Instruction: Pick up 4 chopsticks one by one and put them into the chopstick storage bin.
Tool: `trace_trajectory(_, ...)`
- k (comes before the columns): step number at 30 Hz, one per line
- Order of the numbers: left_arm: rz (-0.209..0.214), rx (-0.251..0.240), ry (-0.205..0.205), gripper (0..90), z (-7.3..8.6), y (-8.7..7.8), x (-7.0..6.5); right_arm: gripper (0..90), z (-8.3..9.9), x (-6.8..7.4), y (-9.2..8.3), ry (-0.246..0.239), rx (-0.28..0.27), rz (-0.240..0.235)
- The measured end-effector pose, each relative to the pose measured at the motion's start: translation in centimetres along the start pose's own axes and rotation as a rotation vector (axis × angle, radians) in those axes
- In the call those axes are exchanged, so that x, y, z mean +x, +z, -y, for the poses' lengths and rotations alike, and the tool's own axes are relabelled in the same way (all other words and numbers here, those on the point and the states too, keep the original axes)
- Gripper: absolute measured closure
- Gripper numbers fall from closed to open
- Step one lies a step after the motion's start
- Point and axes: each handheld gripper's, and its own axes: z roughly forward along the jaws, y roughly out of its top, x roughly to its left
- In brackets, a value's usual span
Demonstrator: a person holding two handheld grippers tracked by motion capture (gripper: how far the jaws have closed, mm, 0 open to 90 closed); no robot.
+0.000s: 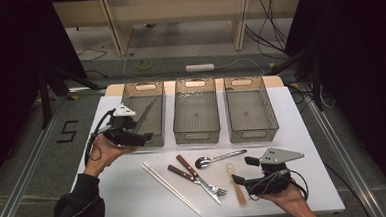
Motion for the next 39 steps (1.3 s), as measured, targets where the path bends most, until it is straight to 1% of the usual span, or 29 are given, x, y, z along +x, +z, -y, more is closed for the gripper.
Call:
trace_trajectory(2,0.015,0.013,0.025,20.3,0.1,-0.1,-0.5,24.9,0.0,0.0,0.0,0.002,-0.004,0.002)
trace_trajectory(8,0.041,0.029,0.071,18.3,0.2,-0.1,-1.8,24.7,0.1,-0.1,-0.1,0.007,-0.015,0.007)
trace_trajectory(14,0.06,0.052,0.105,17.6,0.6,0.0,-2.7,24.3,0.1,-0.1,-0.1,0.007,-0.019,0.006)
trace_trajectory(18,0.079,0.078,0.139,17.4,0.7,0.0,-3.4,24.2,0.1,-0.1,0.0,0.007,-0.014,0.002)
trace_trajectory(19,0.082,0.088,0.156,17.4,0.8,0.1,-3.7,24.1,0.1,-0.1,0.0,0.006,-0.013,0.002)
trace_trajectory(20,0.084,0.092,0.164,17.3,0.8,0.1,-3.8,24.1,0.1,0.0,0.1,0.007,-0.011,0.001)
trace_trajectory(22,0.097,0.107,0.181,17.1,0.9,0.2,-4.3,24.0,0.1,0.0,0.1,0.007,-0.013,0.002)
trace_trajectory(26,0.121,0.139,0.227,17.1,1.0,0.3,-5.1,24.0,0.2,-0.1,0.0,0.006,-0.013,0.002)
trace_trajectory(27,0.13,0.153,0.242,17.0,1.1,0.3,-5.4,23.9,0.2,-0.1,0.0,0.007,-0.014,0.001)
trace_trajectory(31,0.147,0.181,0.277,16.9,1.4,0.6,-6.1,23.9,0.2,-0.1,0.0,0.006,-0.012,0.002)
trace_trajectory(33,0.158,0.193,0.291,16.9,1.6,0.7,-6.4,23.8,0.2,-0.1,0.0,0.006,-0.011,0.002)
trace_trajectory(36,0.169,0.219,0.326,16.9,1.8,0.8,-6.7,23.7,0.2,-0.1,0.1,0.005,-0.012,0.001)
trace_trajectory(39,0.18,0.237,0.347,17.0,2.1,1.0,-7.1,23.6,0.2,-0.1,0.1,0.007,-0.011,0.003)
